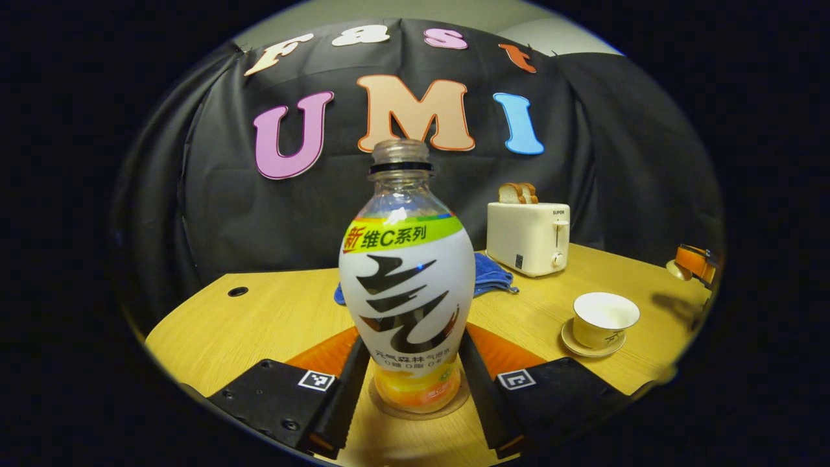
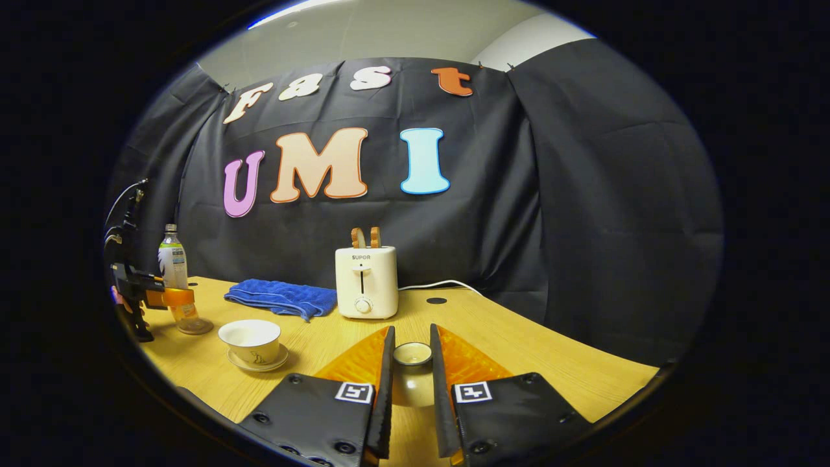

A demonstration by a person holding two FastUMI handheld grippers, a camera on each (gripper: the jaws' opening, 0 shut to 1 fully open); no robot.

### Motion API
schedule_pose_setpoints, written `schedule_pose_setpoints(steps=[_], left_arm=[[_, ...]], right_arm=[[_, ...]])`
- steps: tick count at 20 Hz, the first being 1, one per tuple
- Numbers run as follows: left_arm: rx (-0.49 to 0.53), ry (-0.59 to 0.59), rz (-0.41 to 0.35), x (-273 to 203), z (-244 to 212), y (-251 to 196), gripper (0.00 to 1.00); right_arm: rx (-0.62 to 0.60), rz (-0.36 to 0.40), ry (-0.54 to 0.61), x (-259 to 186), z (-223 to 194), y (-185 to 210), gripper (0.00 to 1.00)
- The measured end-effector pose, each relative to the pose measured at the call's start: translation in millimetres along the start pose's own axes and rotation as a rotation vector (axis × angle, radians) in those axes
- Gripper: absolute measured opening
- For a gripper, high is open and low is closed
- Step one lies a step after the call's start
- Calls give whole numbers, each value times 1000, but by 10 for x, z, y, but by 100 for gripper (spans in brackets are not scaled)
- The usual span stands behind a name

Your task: Open the teacup lid with one hand, grasp the water bottle and pour water into the teacup with the other hand; after pouring, place the water bottle on the coaster and then close the teacup lid.

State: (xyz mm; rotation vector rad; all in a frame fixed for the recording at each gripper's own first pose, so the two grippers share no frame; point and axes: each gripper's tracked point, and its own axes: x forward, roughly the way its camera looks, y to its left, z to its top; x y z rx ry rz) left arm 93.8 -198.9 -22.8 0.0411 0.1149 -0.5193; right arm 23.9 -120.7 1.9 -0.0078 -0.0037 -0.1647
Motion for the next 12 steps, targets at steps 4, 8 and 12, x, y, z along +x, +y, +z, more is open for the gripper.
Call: schedule_pose_setpoints(steps=[4, 8, 12], left_arm=[[-16, -139, 17, -196, 197, 45, 82], [-34, -137, 10, -455, 153, 42, 85], [-33, -136, 31, -765, 122, 91, 84]], right_arm=[[0, -2, -1, 1, 4, 3, 31], [0, -1, -2, -1, 4, 21, 31], [1, 29, -1, -15, -1, 100, 32]])
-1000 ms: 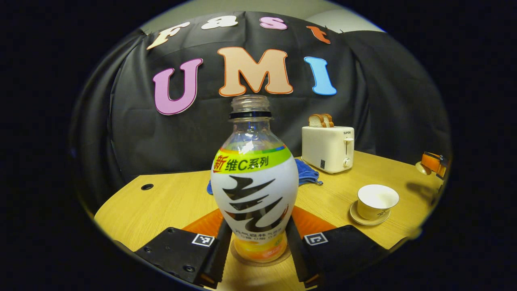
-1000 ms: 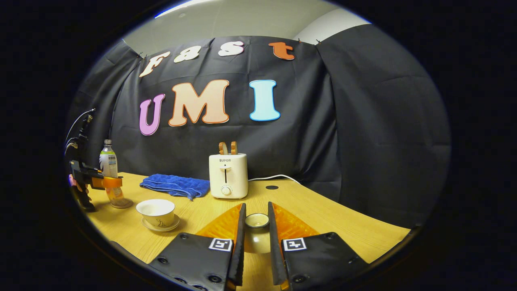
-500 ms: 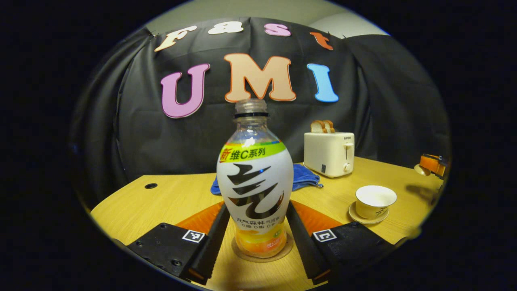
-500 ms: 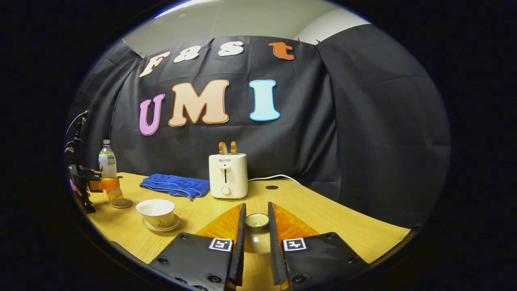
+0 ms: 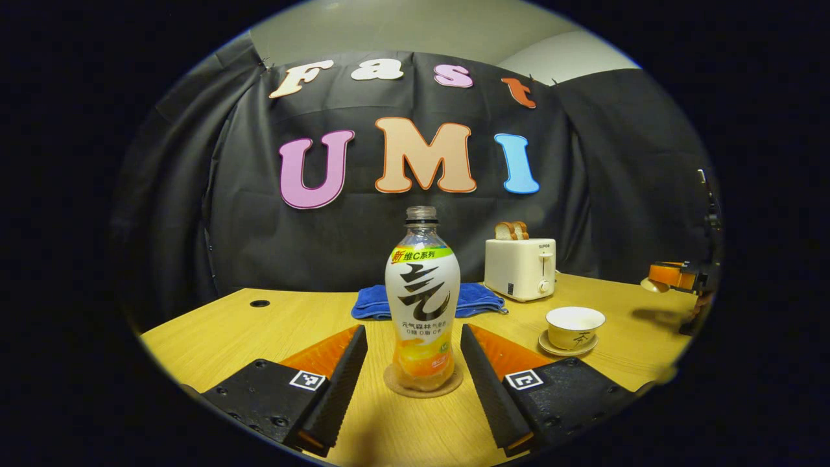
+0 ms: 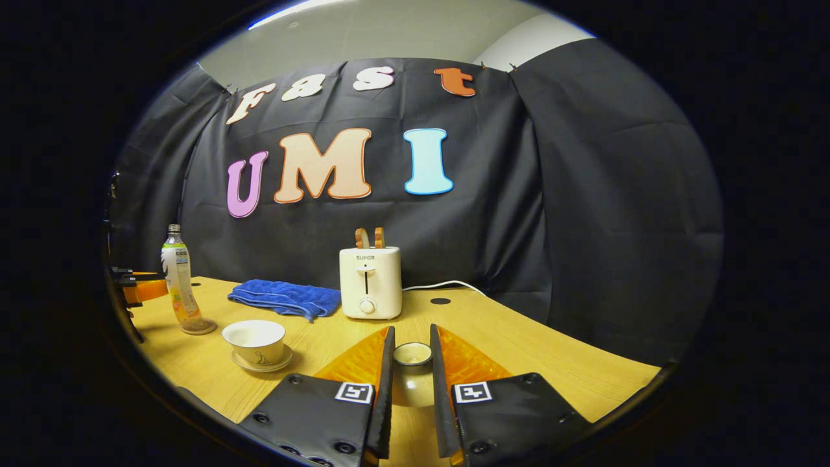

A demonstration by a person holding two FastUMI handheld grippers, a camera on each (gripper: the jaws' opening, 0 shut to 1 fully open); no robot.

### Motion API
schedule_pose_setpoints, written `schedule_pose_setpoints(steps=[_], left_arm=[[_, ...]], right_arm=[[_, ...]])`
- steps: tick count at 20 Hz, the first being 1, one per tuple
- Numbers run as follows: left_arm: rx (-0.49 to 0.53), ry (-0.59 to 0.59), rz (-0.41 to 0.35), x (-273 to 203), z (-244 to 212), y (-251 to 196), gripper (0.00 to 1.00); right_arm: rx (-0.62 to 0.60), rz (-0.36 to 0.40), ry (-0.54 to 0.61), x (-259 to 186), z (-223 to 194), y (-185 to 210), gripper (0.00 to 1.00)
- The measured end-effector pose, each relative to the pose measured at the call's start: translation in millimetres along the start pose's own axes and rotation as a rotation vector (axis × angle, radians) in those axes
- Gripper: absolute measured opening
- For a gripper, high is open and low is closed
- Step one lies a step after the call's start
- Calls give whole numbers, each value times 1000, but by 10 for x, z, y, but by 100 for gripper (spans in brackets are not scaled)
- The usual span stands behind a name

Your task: Open the teacup lid with one hand, grasp the water bottle and pour water into the teacup with the other hand; after pouring, place the water bottle on the coaster and then close the teacup lid.

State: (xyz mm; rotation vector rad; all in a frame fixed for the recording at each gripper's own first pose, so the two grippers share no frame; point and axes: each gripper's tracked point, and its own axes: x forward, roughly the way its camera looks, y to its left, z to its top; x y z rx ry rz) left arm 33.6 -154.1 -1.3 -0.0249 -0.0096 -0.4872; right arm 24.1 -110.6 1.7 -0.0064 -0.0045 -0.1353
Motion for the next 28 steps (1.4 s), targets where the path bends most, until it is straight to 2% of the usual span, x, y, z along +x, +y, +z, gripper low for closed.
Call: schedule_pose_setpoints(steps=[2, 4, 5, 6, 9, 12, 13, 16, 20, 28], left_arm=[[0, -3, 29, -136, 22, 71, 86], [1, 0, 94, -243, 13, 220, 86], [4, 3, 132, -287, 16, 289, 86], [6, 3, 168, -313, 15, 353, 86], [8, 6, 245, -362, 18, 481, 86], [6, 6, 255, -378, 13, 477, 86], [7, 7, 253, -375, 13, 473, 86], [6, 6, 252, -373, 10, 476, 86], [6, 6, 250, -370, 8, 475, 86], [6, 4, 243, -356, 9, 462, 86]], right_arm=[[1, 15, 0, 3, 0, 70, 30], [2, 44, 4, 10, -14, 203, 32], [1, 72, 9, 17, -26, 310, 33], [3, 105, 10, 28, -33, 426, 29], [7, 199, 16, 90, -51, 778, 33], [11, 300, 20, 170, -69, 1147, 30], [12, 346, 23, 190, -75, 1300, 33], [15, 436, 26, 282, -92, 1626, 29], [15, 491, 39, 385, -122, 1884, 31], [-8, 558, 120, 501, -247, 2124, 31]])
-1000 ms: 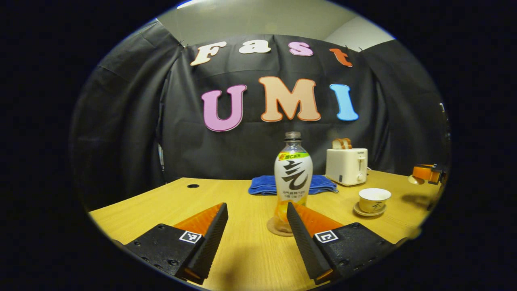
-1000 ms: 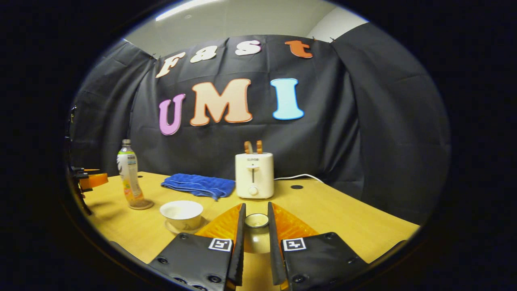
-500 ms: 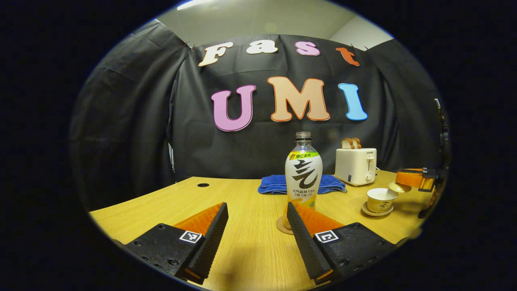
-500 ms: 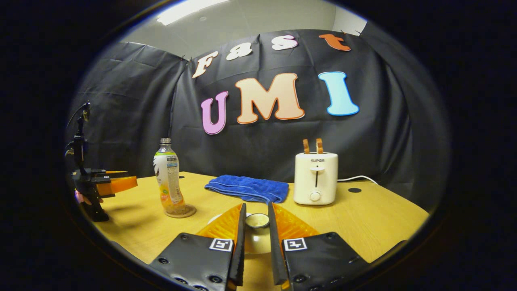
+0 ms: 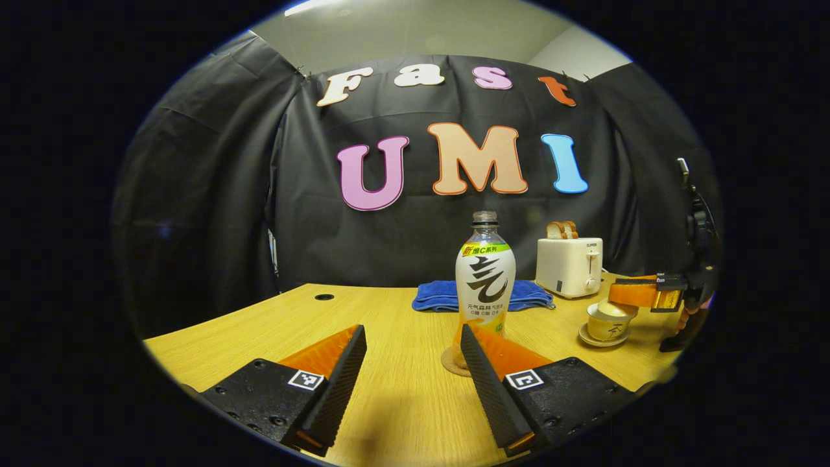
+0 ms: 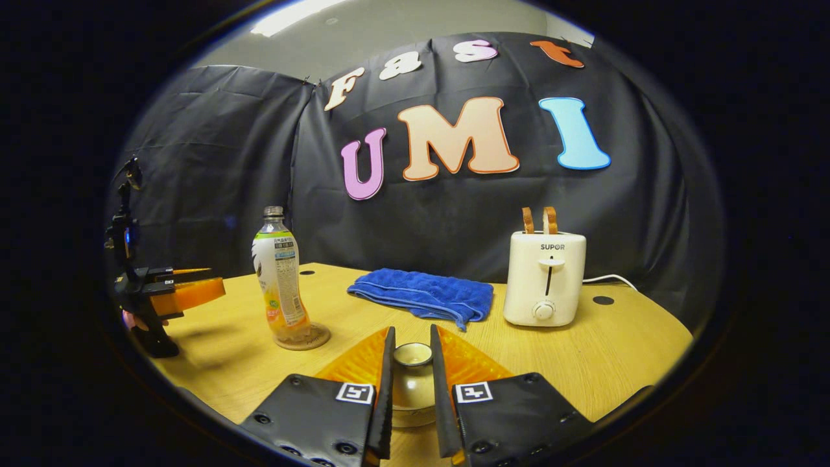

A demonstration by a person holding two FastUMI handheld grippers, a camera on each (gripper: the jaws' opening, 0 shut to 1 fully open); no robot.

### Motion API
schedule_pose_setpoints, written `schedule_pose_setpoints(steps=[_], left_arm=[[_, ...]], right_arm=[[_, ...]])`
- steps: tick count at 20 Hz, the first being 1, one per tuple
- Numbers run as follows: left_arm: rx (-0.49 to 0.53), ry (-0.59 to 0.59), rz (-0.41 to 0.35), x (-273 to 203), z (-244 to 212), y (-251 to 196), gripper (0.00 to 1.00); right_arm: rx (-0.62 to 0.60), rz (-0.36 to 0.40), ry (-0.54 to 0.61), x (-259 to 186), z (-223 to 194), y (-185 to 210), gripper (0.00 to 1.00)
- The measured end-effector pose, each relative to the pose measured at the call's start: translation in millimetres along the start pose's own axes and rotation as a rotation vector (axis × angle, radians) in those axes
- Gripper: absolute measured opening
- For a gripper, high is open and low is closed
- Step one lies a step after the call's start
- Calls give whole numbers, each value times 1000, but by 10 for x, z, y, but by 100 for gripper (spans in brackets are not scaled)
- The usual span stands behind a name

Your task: Open the teacup lid with one hand, grasp the water bottle and pour water into the teacup with the other hand; after pouring, place the water bottle on the coaster and then close the teacup lid.

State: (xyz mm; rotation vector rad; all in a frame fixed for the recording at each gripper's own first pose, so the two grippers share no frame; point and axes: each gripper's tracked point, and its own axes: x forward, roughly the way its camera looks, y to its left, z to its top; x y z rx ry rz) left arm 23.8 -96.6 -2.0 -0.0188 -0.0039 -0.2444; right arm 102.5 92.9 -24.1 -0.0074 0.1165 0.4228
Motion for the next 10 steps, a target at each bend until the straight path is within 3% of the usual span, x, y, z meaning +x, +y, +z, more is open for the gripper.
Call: schedule_pose_setpoints(steps=[7, 10], left_arm=[[0, -1, -2, 2, 1, -4, 86], [0, -1, -3, 10, -5, -2, 86]], right_arm=[[-4, 33, 67, 72, -94, 57, 32], [3, 28, 68, 66, -104, 46, 55]])
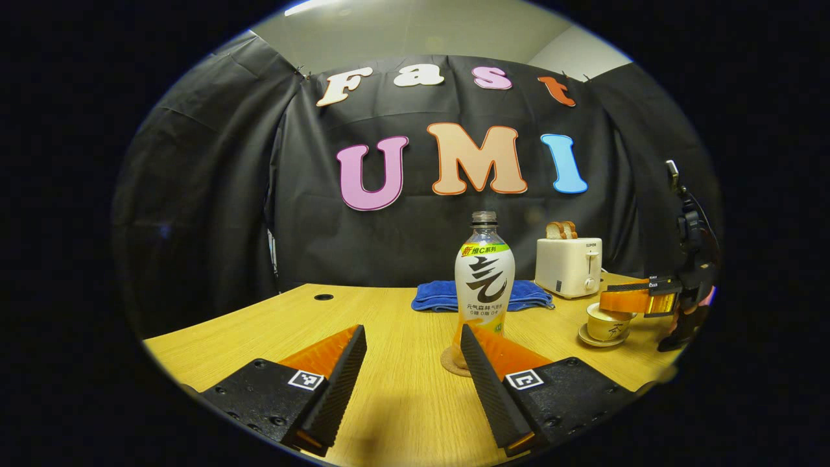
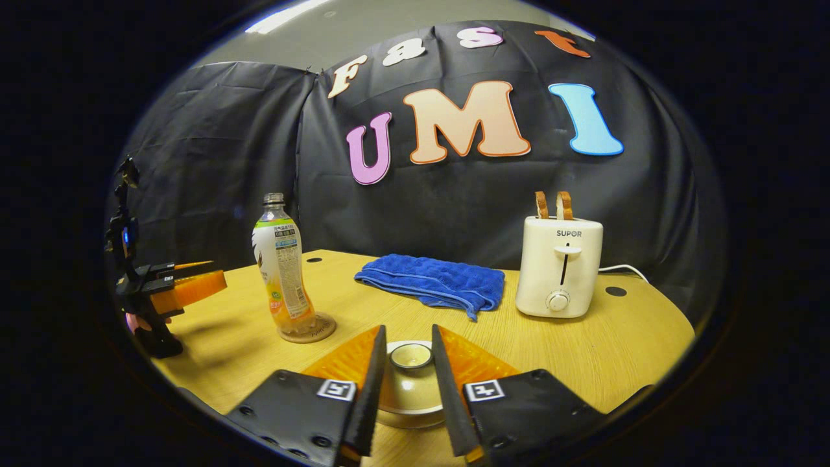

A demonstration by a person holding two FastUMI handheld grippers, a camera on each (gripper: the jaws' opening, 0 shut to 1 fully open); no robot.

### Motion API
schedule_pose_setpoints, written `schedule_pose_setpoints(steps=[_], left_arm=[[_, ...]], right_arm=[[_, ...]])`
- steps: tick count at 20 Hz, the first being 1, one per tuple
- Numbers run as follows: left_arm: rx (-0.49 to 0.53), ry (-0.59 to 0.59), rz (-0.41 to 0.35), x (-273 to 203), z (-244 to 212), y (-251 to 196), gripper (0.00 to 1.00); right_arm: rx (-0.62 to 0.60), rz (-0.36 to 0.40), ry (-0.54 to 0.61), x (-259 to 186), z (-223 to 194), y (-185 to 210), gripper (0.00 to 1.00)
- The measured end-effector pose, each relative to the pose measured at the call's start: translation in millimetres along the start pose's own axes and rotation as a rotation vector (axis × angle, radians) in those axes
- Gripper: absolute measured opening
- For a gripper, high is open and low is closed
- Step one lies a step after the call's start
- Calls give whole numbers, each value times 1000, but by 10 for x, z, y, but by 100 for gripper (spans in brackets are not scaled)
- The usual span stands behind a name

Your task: Open the teacup lid with one hand, grasp the water bottle and pour water into the teacup with the other hand; after pouring, place the water bottle on the coaster and then close the teacup lid.

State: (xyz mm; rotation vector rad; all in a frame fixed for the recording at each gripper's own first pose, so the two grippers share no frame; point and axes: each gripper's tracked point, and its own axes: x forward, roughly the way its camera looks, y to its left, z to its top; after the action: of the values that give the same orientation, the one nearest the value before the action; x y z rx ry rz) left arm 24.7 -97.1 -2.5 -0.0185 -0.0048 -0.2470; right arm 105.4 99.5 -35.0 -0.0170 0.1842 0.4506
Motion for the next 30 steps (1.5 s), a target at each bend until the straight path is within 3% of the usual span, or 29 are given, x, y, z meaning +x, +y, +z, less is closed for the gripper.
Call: schedule_pose_setpoints(steps=[3, 7, 8, 12, 13, 16, 18, 19, 21, 24, 30], left_arm=[[0, 0, 0, 3, 2, -3, 86], [1, -1, 0, -2, 9, 0, 86], [1, -1, 0, -1, 9, 1, 86], [2, -1, -1, 0, 9, 3, 86], [2, -1, -1, -4, 14, 3, 86], [2, -1, 0, 6, 6, 4, 86], [3, -1, 0, 7, 11, 10, 86], [3, -1, 1, 8, 14, 11, 86], [3, -2, 4, 4, 10, 13, 86], [4, 0, 14, -1, 3, 29, 85], [4, 0, 31, -13, 1, 47, 86]], right_arm=[[-6, -10, -16, -16, 28, -17, 79], [5, -55, -90, -133, 127, -93, 97], [7, -61, -115, -192, 161, -90, 92], [-1, -91, -166, -406, 189, -117, 95], [3, -112, -168, -488, 181, -150, 92], [2, -149, -177, -698, 181, -186, 97], [3, -172, -177, -824, 159, -239, 92], [4, -193, -178, -877, 155, -295, 97], [7, -244, -182, -979, 151, -415, 92], [10, -322, -182, -1078, 144, -583, 94], [22, -561, -193, -1335, 132, -1023, 93]])
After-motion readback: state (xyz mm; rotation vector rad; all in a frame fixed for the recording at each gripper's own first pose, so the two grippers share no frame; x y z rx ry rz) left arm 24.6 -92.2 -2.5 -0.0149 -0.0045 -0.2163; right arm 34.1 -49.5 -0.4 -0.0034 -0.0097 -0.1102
